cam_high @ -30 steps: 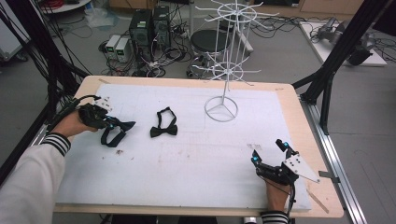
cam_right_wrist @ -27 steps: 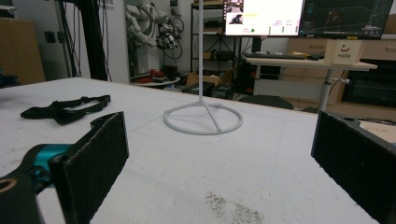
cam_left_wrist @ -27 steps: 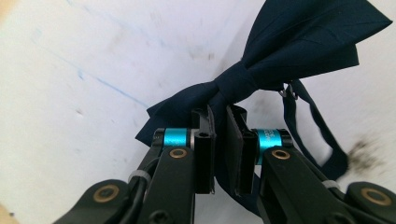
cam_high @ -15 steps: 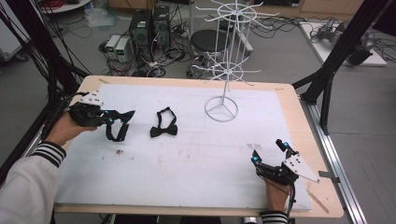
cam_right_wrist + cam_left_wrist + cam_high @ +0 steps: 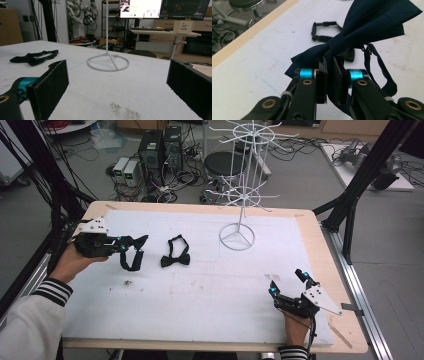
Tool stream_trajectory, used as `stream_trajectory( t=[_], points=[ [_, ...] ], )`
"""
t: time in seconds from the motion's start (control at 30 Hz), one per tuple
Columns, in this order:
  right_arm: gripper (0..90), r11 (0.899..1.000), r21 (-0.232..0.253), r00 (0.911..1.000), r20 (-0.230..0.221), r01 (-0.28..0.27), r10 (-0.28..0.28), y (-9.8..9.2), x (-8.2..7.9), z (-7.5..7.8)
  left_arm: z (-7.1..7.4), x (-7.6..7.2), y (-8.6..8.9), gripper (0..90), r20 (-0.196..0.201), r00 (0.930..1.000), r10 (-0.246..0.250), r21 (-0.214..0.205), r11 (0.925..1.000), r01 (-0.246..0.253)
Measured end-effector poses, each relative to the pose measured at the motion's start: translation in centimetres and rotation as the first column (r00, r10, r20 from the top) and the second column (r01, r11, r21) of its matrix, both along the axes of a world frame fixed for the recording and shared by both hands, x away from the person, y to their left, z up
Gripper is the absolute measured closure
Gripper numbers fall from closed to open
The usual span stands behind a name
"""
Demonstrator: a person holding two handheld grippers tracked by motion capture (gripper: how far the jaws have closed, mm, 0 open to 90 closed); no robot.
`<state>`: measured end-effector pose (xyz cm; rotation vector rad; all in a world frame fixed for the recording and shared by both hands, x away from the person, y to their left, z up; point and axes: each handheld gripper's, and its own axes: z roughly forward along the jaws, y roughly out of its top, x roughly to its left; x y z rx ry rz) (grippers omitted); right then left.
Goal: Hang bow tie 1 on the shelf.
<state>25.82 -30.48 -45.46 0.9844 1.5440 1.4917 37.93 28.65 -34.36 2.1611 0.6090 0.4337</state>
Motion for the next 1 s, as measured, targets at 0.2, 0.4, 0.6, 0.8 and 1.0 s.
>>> stream_trajectory(
  t=[0.2, 0.4, 0.6, 0.8, 1.0],
  points=[
    [3.3, 1.0, -0.005, 1.0, -0.009, -0.001, 0.001, 0.1, 0.0, 0.0, 0.1, -1.0, -1.1, 82.1, 0.017, 0.9994, -0.029, -0.062, 0.9976, 0.03],
    [3.3, 1.0, -0.011, 1.0, -0.004, -0.002, 0.002, 0.1, 0.0, 0.0, 0.3, -2.0, -1.8, 82.1, 0.029, 0.9987, -0.042, -0.118, 0.992, 0.045],
    [3.3, 1.0, -0.02, 0.9999, -0.011, -0.01, 0.01, 0.1, 0.2, 0.1, 0.2, -2.6, -2.2, 82.0, 0.037, 0.9981, -0.049, -0.158, 0.986, 0.054],
    [3.3, 0.999, -0.021, 0.9992, -0.026, -0.032, 0.032, 0.3, 0.2, 0.7, -0.2, -2.8, -3.2, 82.0, 0.038, 0.9971, -0.067, -0.182, 0.9805, 0.072],
    [3.3, 0.997, 0.003, 0.9965, -0.01, -0.083, 0.083, 0.6, 0.2, 2.2, -0.6, -3.1, -4.6, 81.9, 0.041, 0.995, -0.092, -0.206, 0.9737, 0.098]
  ],
)
